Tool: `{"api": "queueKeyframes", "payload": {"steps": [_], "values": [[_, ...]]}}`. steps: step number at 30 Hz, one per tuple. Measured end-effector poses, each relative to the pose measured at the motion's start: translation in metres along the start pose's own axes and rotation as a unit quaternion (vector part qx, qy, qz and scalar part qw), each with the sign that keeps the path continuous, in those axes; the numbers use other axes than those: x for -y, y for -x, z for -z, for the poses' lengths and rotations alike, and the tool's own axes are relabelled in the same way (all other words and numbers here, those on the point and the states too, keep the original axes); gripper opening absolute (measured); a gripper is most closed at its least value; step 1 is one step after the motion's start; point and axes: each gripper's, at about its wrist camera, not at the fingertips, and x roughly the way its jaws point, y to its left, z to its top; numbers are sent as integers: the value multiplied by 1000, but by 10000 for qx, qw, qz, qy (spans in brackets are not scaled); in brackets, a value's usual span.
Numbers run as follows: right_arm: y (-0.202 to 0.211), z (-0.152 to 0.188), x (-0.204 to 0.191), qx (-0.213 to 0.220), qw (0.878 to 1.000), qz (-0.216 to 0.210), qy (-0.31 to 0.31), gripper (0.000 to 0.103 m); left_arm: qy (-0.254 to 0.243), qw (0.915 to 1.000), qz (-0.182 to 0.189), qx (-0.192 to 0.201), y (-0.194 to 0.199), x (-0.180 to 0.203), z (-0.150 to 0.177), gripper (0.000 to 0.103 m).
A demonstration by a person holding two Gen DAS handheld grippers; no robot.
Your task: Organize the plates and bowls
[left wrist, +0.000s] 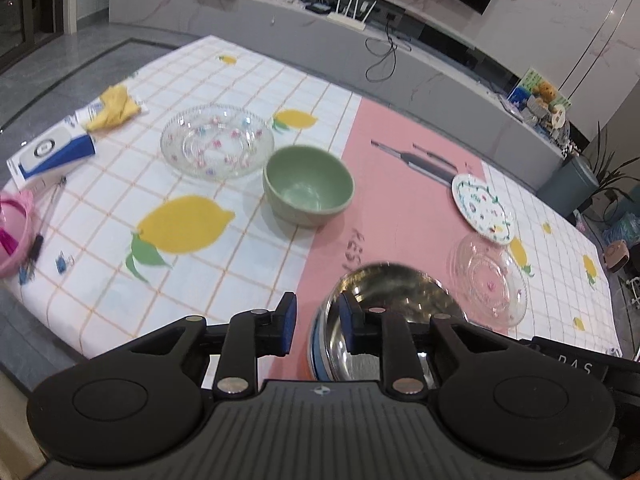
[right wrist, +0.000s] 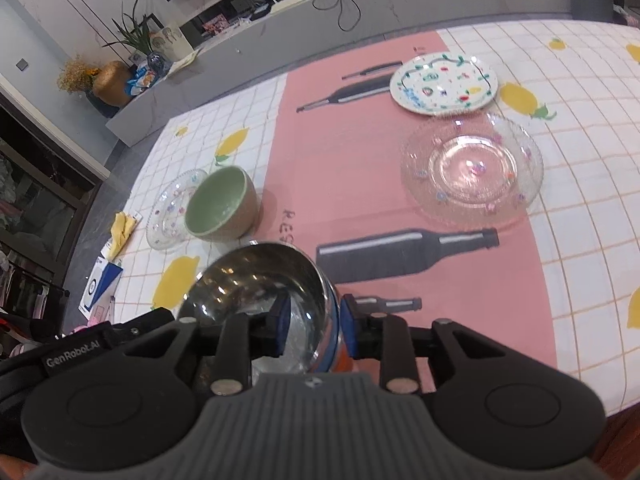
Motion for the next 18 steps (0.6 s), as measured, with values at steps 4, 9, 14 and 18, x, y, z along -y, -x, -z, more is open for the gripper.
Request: {"api": "queueKeyframes", "payload": {"steps": [4, 9, 14, 18], "values": [[-2, -9, -9, 37, 9999, -60, 123, 28, 27, 9999, -19, 150, 0, -6, -13, 26], [-14, -25, -26, 15, 9994, -105, 330, 32, -2, 9998, -5, 218, -5, -12, -31, 26], [-33, -44, -41, -92, 9986, -123, 508, 34, -32, 9999, -35, 139, -21, -17, -46, 27], [-53, -59, -54, -229, 9973, -80, 691, 36, -42, 10000, -12, 7, -39, -19, -55, 30]]}}
